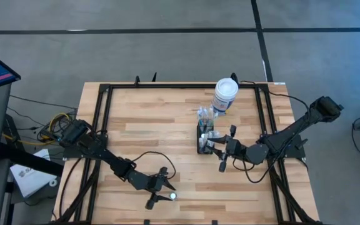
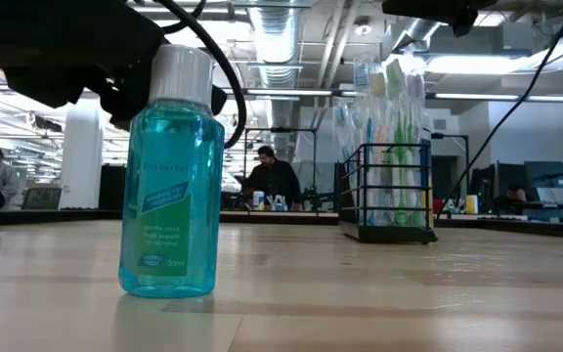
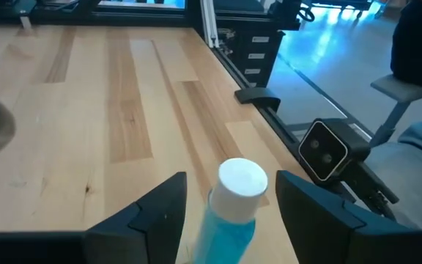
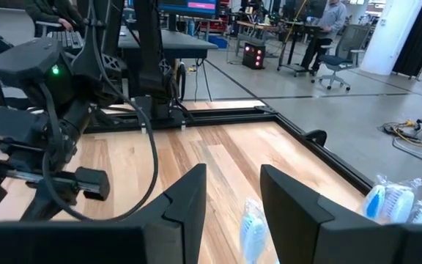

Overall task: Pick & Place toothbrushing station
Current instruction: Put the blue liquid mouthwash into the wire mesh organizer

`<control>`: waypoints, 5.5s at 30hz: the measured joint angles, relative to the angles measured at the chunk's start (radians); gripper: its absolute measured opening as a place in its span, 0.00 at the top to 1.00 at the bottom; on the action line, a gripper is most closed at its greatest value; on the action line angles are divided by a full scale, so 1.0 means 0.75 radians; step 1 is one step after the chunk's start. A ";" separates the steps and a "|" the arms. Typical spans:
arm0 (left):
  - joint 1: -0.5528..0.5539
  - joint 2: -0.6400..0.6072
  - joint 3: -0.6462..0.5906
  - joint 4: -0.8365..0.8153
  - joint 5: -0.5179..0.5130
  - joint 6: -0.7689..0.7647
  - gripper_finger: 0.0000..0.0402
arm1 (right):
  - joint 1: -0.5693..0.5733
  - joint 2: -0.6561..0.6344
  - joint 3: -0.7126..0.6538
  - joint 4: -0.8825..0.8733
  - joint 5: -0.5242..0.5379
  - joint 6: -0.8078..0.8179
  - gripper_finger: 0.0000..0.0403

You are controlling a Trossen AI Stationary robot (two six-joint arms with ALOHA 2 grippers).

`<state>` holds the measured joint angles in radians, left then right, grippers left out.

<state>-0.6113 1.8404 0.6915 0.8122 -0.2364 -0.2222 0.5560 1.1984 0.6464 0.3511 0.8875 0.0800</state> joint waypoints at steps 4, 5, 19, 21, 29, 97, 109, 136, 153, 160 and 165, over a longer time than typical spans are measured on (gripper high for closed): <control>0.000 0.034 0.024 0.009 0.000 0.001 0.49 | 0.000 0.000 0.000 0.001 0.000 0.000 0.70; 0.000 0.042 0.032 0.009 0.000 0.002 0.49 | 0.000 0.000 0.000 0.001 0.000 0.000 0.70; 0.000 0.073 0.065 0.016 -0.002 0.010 0.53 | 0.001 0.000 0.000 0.001 0.000 0.000 0.70; 0.000 0.073 0.065 0.016 -0.002 0.010 0.55 | 0.001 0.000 0.000 0.001 0.000 0.000 0.70; 0.000 0.073 0.065 -0.008 -0.003 0.030 0.64 | 0.001 0.000 0.000 0.001 0.000 0.000 0.70; 0.749 -0.283 0.063 -0.263 0.081 0.212 0.77 | -0.021 0.000 0.000 0.002 0.000 -0.016 0.70; 0.906 -0.281 0.154 -0.253 0.310 0.273 0.78 | -0.062 0.000 0.000 0.000 0.000 -0.015 0.70; 0.976 -0.138 0.395 -0.274 0.456 0.361 0.78 | -0.063 -0.001 -0.001 0.001 0.000 -0.015 0.70; 0.983 0.030 0.529 -0.274 0.499 0.395 0.77 | -0.062 -0.001 -0.001 -0.005 0.000 -0.036 0.70; 0.983 0.046 0.529 -0.273 0.498 0.395 0.77 | -0.062 -0.001 -0.001 -0.005 0.000 -0.036 0.70; 0.983 0.048 0.527 -0.282 0.493 0.395 0.77 | -0.062 -0.001 -0.001 -0.004 0.000 -0.036 0.70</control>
<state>0.1257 1.8767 1.0866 0.6010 0.1336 0.0742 0.5097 1.1980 0.6460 0.3482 0.8875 0.0528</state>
